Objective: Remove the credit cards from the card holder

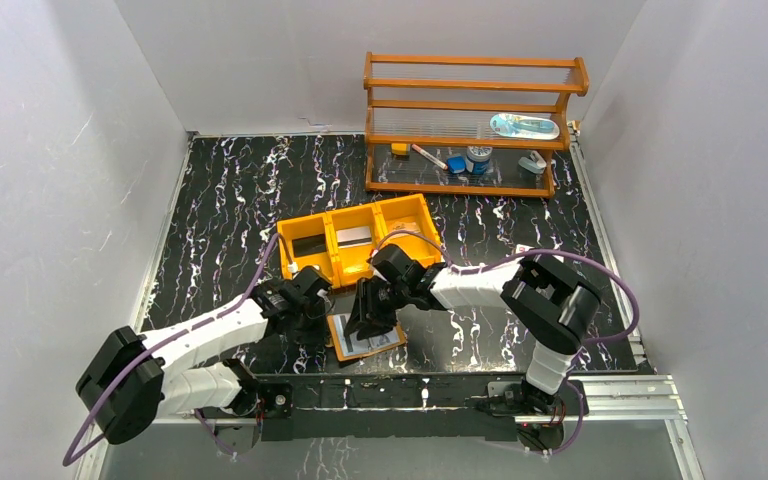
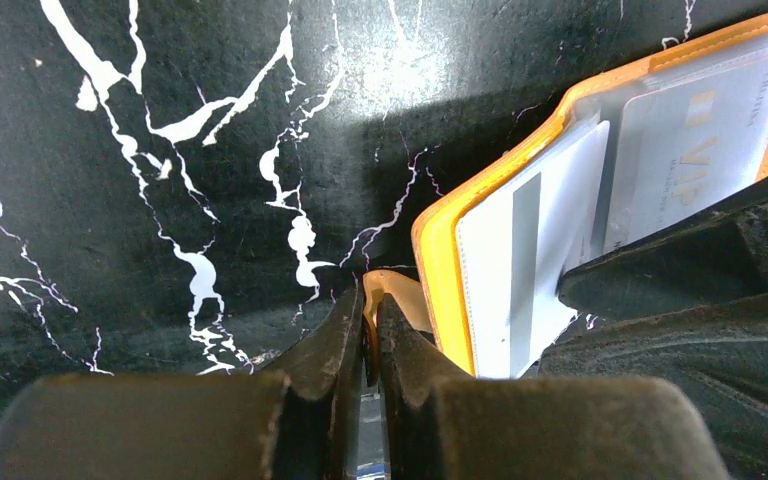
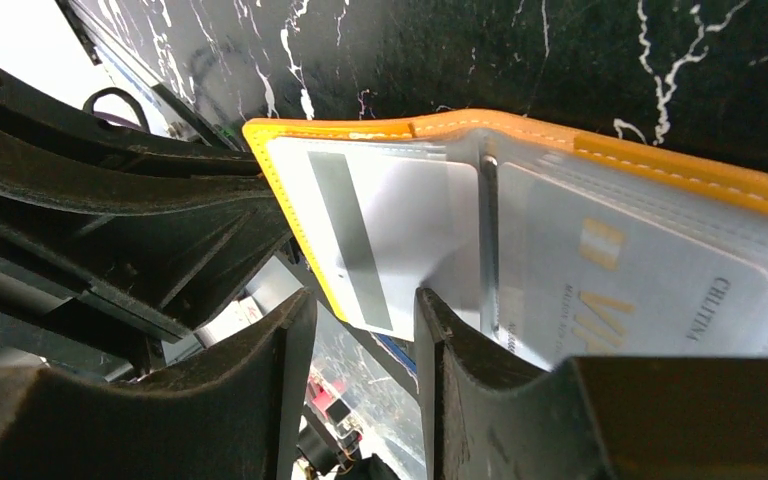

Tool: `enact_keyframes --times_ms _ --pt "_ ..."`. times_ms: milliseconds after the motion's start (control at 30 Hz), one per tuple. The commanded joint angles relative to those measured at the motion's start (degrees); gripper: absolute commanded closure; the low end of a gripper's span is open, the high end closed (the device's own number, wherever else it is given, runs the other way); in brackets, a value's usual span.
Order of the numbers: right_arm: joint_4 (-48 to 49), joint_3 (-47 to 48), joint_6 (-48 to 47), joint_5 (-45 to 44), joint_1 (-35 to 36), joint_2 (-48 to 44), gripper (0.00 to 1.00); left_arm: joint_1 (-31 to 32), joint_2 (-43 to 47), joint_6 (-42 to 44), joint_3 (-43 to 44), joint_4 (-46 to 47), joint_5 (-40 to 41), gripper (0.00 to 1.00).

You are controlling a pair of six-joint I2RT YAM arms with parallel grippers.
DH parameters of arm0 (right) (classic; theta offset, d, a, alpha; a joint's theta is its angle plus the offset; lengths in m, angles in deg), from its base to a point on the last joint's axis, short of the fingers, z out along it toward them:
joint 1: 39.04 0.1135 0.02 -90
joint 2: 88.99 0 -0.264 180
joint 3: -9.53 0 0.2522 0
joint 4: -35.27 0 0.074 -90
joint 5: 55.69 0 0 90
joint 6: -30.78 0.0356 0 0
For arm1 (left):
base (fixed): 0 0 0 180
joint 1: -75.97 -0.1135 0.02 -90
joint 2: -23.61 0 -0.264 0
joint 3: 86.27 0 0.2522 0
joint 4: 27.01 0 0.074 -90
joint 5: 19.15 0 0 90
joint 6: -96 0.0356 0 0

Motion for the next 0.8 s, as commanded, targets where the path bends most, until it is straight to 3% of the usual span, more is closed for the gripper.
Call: enact_keyframes --times_ms 0,367,767 --pt "1.8 1.0 1.0 -1.1 0.4 -1.0 0.50 -1.9 -0.6 4.0 1.1 0.6 -2.9 1.00" --pt "-10.8 2.2 -1.1 -15.0 0.4 -7.7 0.49 -2.5 -4.3 10.8 5.4 -0.5 -2.9 1.00" --pt "-9.0 2.1 -2.3 -13.2 0.4 -5.9 0.57 -2.5 -10.6 12.1 10.2 1.1 -5.7 1.00"
